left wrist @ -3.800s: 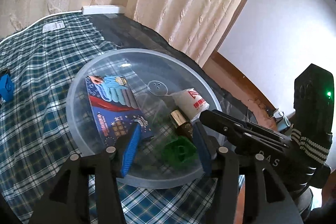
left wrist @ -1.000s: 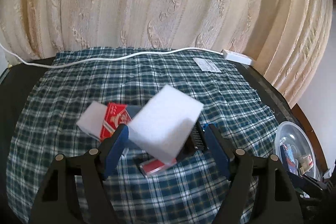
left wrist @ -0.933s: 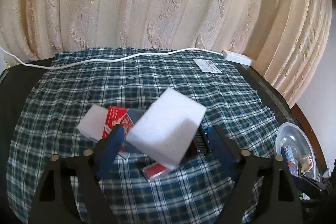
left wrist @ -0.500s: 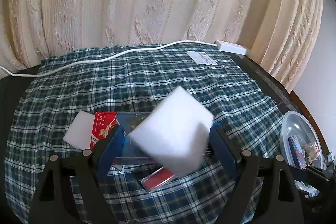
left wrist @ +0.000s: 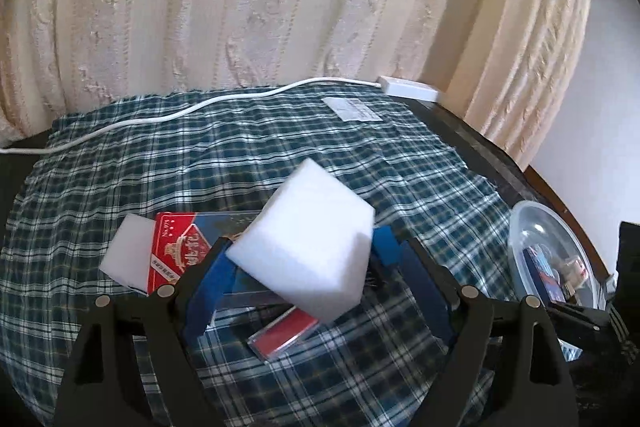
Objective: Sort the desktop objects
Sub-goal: 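Move the right tool toward the blue Lego block while the left tool holds the sponge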
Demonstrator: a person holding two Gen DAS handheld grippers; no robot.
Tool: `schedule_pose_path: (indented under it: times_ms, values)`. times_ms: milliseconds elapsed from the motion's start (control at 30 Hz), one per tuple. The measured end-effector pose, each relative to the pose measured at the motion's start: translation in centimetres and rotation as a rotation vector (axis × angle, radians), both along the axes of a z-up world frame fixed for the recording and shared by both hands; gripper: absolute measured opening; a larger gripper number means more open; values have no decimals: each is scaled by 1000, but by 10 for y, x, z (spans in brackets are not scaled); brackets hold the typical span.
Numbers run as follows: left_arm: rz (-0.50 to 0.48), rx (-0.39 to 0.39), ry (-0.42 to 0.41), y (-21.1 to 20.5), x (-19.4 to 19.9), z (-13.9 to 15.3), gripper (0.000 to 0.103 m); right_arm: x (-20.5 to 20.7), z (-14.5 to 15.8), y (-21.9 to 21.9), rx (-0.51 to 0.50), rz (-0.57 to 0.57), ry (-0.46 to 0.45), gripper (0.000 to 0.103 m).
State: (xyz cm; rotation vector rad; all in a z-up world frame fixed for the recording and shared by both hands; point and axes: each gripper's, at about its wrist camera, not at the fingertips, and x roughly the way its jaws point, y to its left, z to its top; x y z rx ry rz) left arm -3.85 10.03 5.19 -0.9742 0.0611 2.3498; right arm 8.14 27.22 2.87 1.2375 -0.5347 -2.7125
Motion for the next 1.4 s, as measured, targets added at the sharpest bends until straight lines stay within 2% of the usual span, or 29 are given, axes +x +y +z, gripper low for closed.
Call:
schedule_pose_path:
  times_ms: [300, 433, 667, 900, 1133, 1167, 1233, 1267, 1300, 1400]
  values:
    - [20, -102, 105, 6, 12, 9, 87, 2, 0, 0, 3, -5, -2, 60]
    - [37, -111, 130, 5, 9, 11, 100, 3, 0, 0, 0, -5, 2, 60]
    - [22, -132, 197, 9, 10, 21, 103, 4, -1, 0, -15, -1, 2, 60]
    - [-36, -196, 208, 29, 7, 8, 103, 4, -1, 1, -24, 1, 2, 60]
    - [-2, -245, 192, 30, -1, -10, 103, 3, -1, 0, -22, 0, 1, 60]
    - [2, -237, 186, 28, -1, -11, 102, 3, -2, 0, -21, -1, 1, 60]
    - [12, -206, 167, 23, -3, -11, 91, 3, -2, 1, -17, -5, -2, 60]
    - [25, -192, 155, 20, -4, -11, 78, 3, -1, 1, -16, -7, -3, 60]
    - [39, -187, 148, 18, -5, -11, 70, 2, -1, 0, -17, -6, -4, 60]
    - [73, -161, 143, 8, -6, -6, 69, 0, 0, -1, -15, -5, -7, 60]
